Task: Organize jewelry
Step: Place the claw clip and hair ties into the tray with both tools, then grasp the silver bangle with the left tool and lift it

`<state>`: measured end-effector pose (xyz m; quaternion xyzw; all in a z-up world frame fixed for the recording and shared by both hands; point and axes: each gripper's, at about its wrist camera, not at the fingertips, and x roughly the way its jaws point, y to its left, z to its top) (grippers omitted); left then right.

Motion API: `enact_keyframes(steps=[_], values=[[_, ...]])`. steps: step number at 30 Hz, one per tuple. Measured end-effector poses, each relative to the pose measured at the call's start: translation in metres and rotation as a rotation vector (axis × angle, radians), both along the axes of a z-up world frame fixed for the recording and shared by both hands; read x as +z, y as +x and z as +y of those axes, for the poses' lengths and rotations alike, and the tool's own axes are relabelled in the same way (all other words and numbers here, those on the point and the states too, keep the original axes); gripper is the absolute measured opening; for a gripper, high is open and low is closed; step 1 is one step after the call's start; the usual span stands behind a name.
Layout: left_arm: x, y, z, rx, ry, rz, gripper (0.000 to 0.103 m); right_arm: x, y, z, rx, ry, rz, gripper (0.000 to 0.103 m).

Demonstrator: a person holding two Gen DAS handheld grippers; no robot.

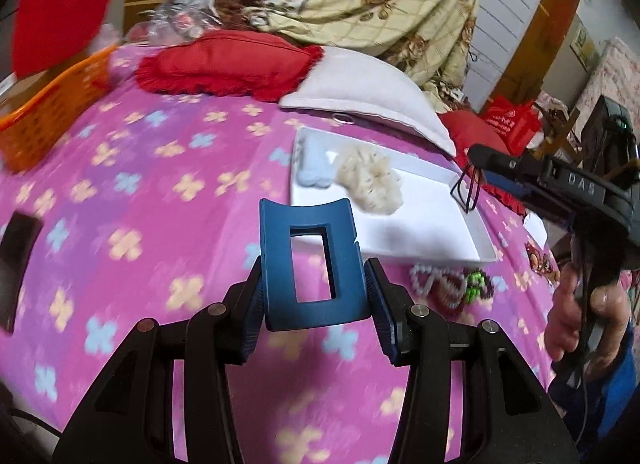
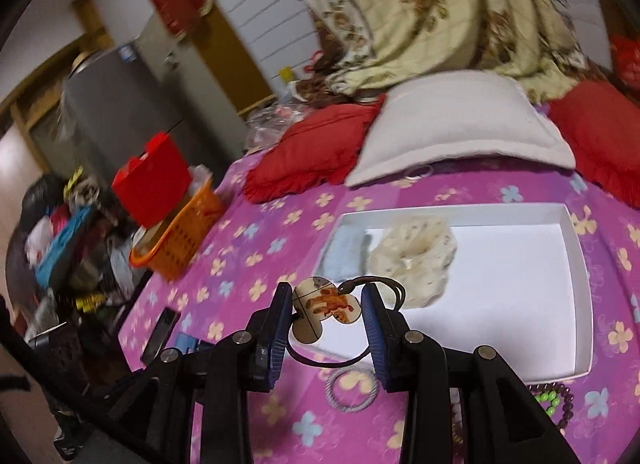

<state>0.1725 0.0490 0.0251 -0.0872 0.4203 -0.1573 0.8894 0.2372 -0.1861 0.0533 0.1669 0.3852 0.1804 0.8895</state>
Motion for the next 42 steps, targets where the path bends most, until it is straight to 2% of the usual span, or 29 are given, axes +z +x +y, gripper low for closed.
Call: enact_keyframes(steps=[5, 11, 14, 19, 22, 24, 27, 32, 37, 42], values=[[-0.014, 0.056, -0.04, -0.058, 0.081, 0.034, 0.046, -0.042, 0.029, -0.008, -0.026, 0.006, 0.095, 0.034], [-0.055, 0.101, -0.062, -0.063, 0.151, 0.115, 0.046, -0.085, 0.048, -0.015, -0.052, 0.07, 0.181, 0.034], [-0.065, 0.111, -0.062, -0.049, 0.151, 0.129, 0.046, -0.094, 0.052, -0.014, -0.055, 0.067, 0.188, 0.034], [-0.064, 0.118, -0.057, -0.031, 0.102, 0.122, 0.046, -0.103, 0.058, -0.011, -0.052, 0.08, 0.201, 0.034], [-0.055, 0.117, -0.051, -0.024, 0.078, 0.118, 0.046, -0.105, 0.06, -0.011, -0.062, 0.099, 0.213, 0.035], [-0.046, 0.112, -0.043, -0.009, 0.057, 0.105, 0.046, -0.102, 0.059, -0.012, -0.072, 0.111, 0.209, 0.045], [-0.031, 0.099, -0.029, 0.019, 0.046, 0.075, 0.046, -0.092, 0.052, -0.014, -0.078, 0.105, 0.188, 0.047], [-0.016, 0.062, -0.012, 0.059, 0.092, 0.028, 0.046, -0.067, 0.022, -0.018, -0.072, 0.066, 0.131, 0.048], [-0.03, 0.026, -0.014, 0.041, 0.157, 0.033, 0.046, -0.056, -0.036, -0.029, -0.065, -0.026, 0.077, 0.049], [-0.06, 0.011, -0.034, -0.004, 0.18, 0.094, 0.046, -0.078, -0.081, -0.047, -0.09, -0.102, 0.107, 0.049]])
